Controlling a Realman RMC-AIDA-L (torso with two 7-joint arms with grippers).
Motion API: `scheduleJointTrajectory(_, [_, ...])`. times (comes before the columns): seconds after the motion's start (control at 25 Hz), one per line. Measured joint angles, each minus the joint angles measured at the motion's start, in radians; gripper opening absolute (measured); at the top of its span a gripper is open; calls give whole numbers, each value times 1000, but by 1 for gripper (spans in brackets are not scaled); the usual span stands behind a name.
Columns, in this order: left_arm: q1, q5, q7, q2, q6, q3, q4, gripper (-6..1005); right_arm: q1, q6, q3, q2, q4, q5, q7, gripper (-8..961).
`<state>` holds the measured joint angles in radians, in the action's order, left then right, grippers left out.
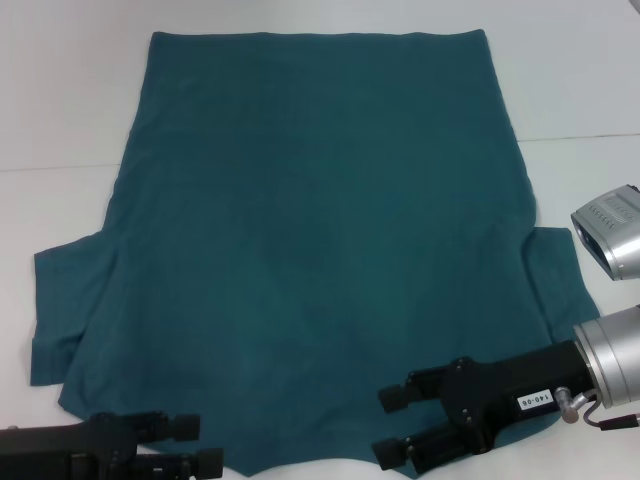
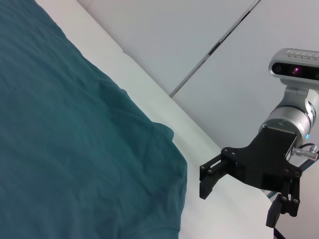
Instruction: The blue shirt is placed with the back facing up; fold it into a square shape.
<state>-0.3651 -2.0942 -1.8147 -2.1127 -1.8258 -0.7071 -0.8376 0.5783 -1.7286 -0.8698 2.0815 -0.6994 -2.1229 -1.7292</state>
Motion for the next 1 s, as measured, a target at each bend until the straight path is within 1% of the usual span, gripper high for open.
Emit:
scheduleJointTrajectory(0.56, [0,-1,-16,1,-8,7,0,874,-1,-2,2,-2,0,0,-9,922])
scheduleJointTrajectory(0.68, [-13,4,-119,10,10,65,5,873,2,-2,18,-2,0,2,-28,921])
scheduleJointTrajectory(0.72, [-24,5,-165,18,12,101,14,873,6,-1,33,-2,-1,2,-50,921])
scheduleJointTrajectory(0.76, [-44,7,-239,34,12,167,30,873,17,3,65,-6,-3,3,-107,921])
scheduleJointTrajectory(0.8, [-44,7,-239,34,12,167,30,873,17,3,65,-6,-3,3,-107,921])
scheduleJointTrajectory(0.84, [-55,8,-288,44,11,212,38,872,24,6,82,-10,-6,3,-145,920])
scheduleJointTrajectory(0.88, [-61,8,-329,49,14,241,40,872,41,13,111,-21,-13,3,-231,920])
scheduleJointTrajectory(0.92, [-65,9,-369,53,20,267,41,872,41,13,111,-21,-13,3,-231,920])
scheduleJointTrajectory(1.0, [-71,12,-469,62,43,302,46,869,67,45,123,-43,-9,0,-361,920])
